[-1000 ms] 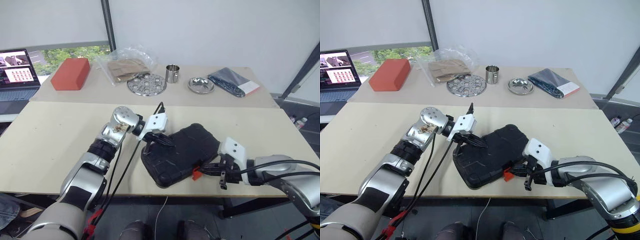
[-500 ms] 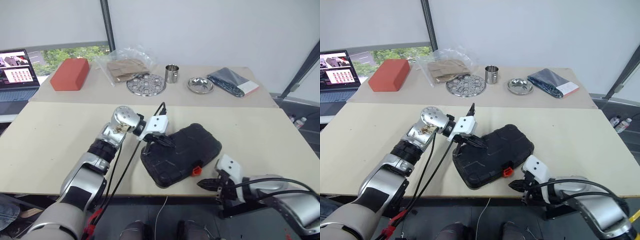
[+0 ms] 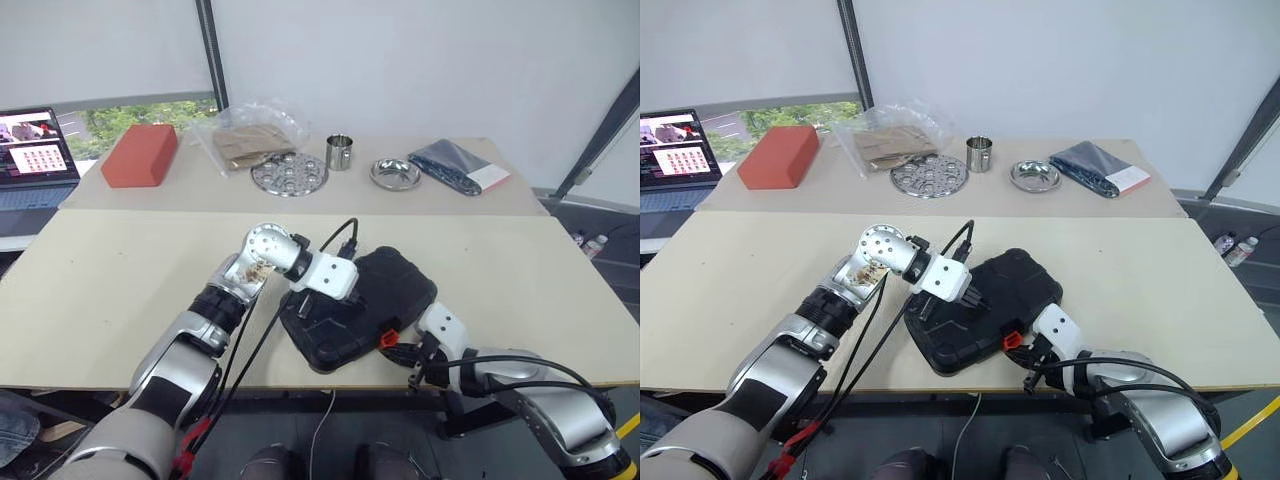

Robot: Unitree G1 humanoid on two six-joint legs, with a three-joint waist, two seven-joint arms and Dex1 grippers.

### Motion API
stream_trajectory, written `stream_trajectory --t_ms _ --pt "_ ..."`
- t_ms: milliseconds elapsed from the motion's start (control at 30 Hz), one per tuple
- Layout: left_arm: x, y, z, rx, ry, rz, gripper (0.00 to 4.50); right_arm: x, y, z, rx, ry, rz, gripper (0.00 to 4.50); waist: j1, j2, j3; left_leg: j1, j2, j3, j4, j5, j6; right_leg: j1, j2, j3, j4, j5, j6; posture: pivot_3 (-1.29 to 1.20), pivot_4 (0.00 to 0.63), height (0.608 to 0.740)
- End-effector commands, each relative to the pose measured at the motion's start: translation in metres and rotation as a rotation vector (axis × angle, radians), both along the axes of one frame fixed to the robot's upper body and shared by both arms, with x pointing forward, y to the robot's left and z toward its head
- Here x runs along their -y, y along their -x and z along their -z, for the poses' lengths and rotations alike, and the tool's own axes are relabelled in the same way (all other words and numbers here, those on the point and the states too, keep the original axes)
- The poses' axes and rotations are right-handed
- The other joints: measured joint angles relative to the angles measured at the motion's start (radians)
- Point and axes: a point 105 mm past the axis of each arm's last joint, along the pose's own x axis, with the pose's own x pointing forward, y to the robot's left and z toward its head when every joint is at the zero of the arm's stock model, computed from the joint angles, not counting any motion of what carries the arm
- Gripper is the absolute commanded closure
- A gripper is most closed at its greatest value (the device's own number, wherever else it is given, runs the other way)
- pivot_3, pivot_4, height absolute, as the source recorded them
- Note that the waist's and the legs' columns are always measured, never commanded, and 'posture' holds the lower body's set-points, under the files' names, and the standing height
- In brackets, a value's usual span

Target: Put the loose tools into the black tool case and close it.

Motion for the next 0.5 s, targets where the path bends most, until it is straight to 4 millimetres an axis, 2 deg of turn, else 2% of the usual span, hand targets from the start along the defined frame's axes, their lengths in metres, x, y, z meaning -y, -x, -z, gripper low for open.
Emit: stream_trajectory --t_ms 33,500 --pt "-0.017 0.011 0.062 -0.099 -0.229 0.003 4.48 -0.004 -0.013 -0.05 0.229 -0.042 -0.002 4.5 -0.001 0.001 -0.001 0.0 0.0 0.0 0.0 -0.003 0.005 0.0 0.0 0.0 0.0 0.0 0.0 0.0 0.15 0.734" --pt "-0.016 0.008 0.065 -0.091 -0.235 0.007 4.48 -0.007 -0.023 -0.08 0.34 -0.086 0.006 4.5 -0.005 0.002 -0.002 0.002 0.001 0.0 0.0 -0.004 0.006 -0.003 0.0 0.0 0.0 0.001 0.0 0.0 0.15 0.734"
